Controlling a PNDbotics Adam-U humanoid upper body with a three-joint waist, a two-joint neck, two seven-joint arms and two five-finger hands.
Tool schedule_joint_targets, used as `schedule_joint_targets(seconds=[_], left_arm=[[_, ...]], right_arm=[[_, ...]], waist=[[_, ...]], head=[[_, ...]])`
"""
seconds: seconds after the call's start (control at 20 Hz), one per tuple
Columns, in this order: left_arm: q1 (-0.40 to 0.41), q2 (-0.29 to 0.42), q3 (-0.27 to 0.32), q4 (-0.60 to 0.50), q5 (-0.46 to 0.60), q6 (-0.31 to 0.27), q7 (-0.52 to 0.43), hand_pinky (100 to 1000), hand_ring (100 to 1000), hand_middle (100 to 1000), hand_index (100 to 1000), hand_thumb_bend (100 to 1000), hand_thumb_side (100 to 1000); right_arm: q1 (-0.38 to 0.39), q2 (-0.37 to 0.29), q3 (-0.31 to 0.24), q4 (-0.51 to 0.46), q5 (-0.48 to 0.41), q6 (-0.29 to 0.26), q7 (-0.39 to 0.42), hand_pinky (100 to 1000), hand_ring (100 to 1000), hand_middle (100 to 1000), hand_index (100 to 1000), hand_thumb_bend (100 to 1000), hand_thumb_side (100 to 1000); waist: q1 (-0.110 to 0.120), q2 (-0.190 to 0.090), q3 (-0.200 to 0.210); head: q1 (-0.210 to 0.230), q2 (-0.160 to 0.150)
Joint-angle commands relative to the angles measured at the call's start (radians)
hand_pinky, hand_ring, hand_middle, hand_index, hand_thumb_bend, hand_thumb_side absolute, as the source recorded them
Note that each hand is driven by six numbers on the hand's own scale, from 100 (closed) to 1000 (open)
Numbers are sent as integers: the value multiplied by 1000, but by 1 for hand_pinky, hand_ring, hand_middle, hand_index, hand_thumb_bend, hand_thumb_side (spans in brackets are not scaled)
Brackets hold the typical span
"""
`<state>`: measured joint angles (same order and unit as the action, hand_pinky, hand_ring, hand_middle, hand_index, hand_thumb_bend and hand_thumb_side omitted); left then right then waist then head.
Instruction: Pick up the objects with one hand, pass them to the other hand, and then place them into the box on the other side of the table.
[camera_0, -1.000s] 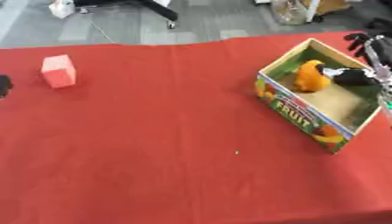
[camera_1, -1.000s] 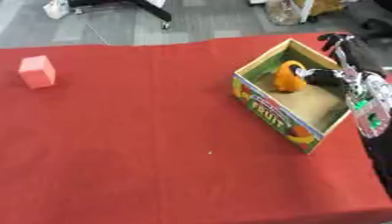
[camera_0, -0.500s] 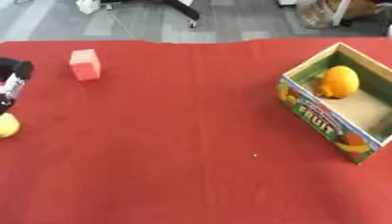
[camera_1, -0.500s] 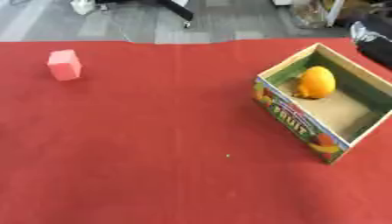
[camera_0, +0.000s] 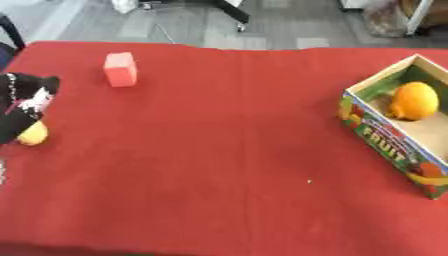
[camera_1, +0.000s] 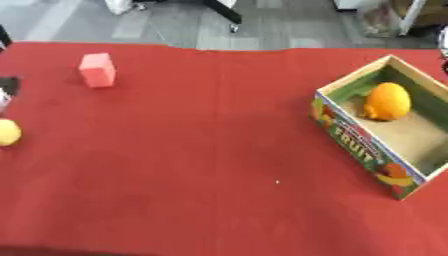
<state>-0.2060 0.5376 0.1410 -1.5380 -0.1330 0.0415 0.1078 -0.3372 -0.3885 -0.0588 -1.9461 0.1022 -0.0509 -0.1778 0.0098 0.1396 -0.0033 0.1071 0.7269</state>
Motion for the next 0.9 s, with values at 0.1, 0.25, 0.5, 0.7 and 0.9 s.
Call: schedule_joint_targets(seconds=[0.1,0.25,0.5,0.7,0.9], left_arm=[[-21,74,22,64,-78,33,-18,781,689,580,672,482,542],[-42,126,23,128,-171,66,-43,779,696,589,684,472,441],[-88,217,19,226,-310,97,-141,782,711,607,701,457,272],[-126,261,9,300,-407,100,-252,775,709,611,704,468,196],[-154,260,-9,352,-466,87,-355,771,705,612,705,462,177]], right_arm=[[-6,10,41,-19,-33,-20,68,624,606,581,708,146,293],[-8,11,66,-8,-39,-31,113,623,605,578,700,136,288],[-6,11,82,8,-43,-40,147,622,603,574,692,124,286],[-6,10,86,12,-46,-41,155,622,602,572,688,122,284],[-6,10,88,12,-47,-41,159,623,602,572,686,117,284]], waist=[[6,-15,1],[8,-16,1],[11,-16,0],[14,-17,-1],[14,-18,-5]], head=[[18,-13],[32,-13],[52,-13],[58,-12],[59,-12]])
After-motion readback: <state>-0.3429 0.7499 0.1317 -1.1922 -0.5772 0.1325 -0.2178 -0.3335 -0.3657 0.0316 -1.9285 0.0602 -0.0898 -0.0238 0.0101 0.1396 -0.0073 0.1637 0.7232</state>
